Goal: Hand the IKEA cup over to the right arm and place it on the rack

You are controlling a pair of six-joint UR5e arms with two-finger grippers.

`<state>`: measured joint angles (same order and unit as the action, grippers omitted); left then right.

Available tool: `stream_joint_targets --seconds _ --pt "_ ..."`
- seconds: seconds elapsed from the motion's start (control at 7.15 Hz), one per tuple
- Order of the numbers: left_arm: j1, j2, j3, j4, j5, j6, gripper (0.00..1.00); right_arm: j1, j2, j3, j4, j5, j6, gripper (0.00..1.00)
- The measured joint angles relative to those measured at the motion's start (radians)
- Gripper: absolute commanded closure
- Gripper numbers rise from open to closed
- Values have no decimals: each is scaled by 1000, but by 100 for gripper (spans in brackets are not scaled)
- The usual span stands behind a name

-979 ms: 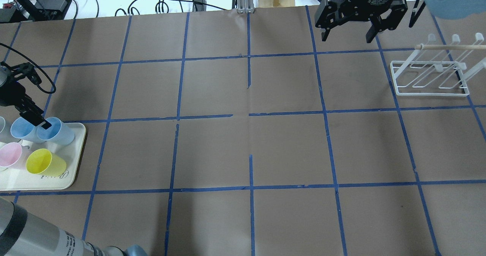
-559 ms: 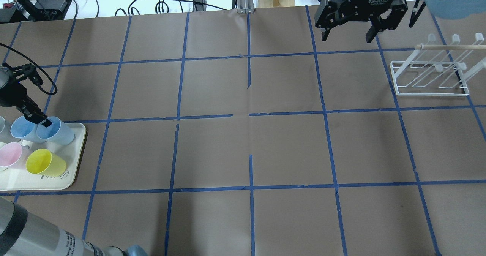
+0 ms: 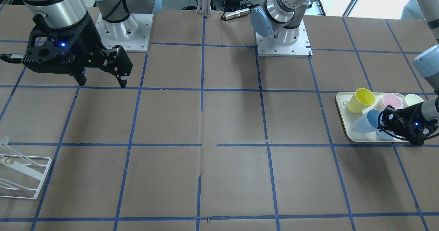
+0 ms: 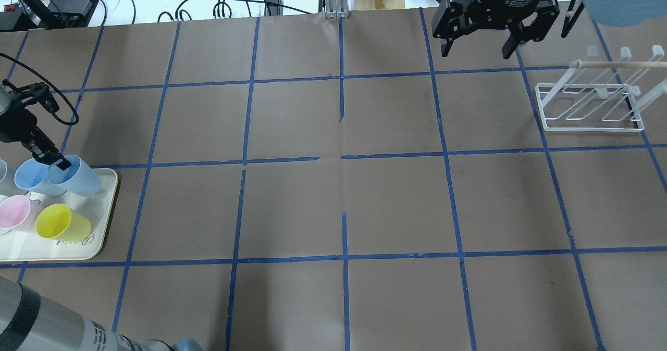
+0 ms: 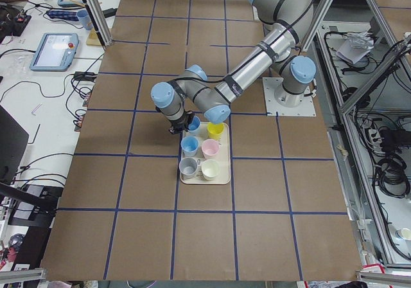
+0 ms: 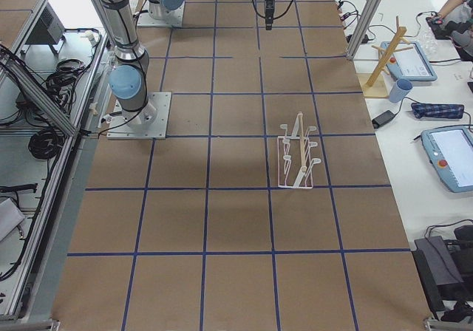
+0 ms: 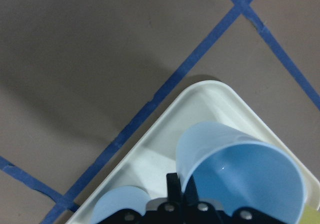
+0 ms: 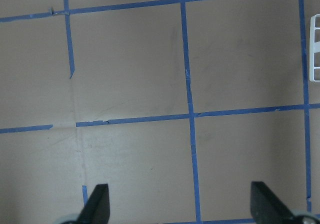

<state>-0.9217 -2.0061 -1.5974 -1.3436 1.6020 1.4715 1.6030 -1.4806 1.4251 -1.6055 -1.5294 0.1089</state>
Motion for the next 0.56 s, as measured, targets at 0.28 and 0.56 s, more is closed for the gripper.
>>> stream_joint_targets --seconds 0.28,0.56 --pt "-34 52 28 -90 -82 -30 100 0 0 0 -2 1 0 0" --pt "-88 104 65 -247 -267 -162 100 1 0 0 -4 5 0 0"
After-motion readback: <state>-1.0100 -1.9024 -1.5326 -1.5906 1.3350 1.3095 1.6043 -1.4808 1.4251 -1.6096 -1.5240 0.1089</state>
